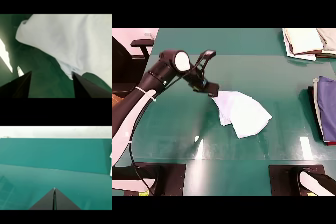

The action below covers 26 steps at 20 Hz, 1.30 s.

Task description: Fold the shirts.

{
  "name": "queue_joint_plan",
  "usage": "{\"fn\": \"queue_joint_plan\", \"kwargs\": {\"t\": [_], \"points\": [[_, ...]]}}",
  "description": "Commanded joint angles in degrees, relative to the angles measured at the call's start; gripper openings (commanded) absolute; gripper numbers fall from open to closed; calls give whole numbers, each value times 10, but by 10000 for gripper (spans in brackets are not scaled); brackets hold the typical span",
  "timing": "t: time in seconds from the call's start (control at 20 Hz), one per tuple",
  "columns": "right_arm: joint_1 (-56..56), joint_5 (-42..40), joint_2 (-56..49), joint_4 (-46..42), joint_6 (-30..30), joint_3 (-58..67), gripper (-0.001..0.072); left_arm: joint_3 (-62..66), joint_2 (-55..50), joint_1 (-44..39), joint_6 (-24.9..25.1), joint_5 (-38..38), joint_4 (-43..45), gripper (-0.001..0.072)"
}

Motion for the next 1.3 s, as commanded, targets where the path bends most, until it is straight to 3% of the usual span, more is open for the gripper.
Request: {"fn": "queue_joint_plan", "kwargs": {"t": [0.0,0.35,0.65,0.8,0.95,1.0,1.05,1.25], "points": [[0,17,-9,1,0,0,18,-106,-2,21,14,40,-76,592],[31,32,-28,-1,0,-1,19,-145,-4,24,14,210,-93,592],[37,70,-28,-3,0,-1,18,-145,-37,44,8,254,-100,592],[37,80,-23,-3,0,-26,18,-145,-57,44,44,289,-173,589],[32,82,3,-3,0,-115,19,-145,-57,45,63,313,-198,284],[26,82,16,-3,0,-154,18,-144,-57,45,63,315,-197,124],[18,83,28,-3,0,-194,19,-141,-55,45,63,314,-197,25],[-33,109,66,-3,0,-388,25,-114,-27,45,67,302,-168,26]]}}
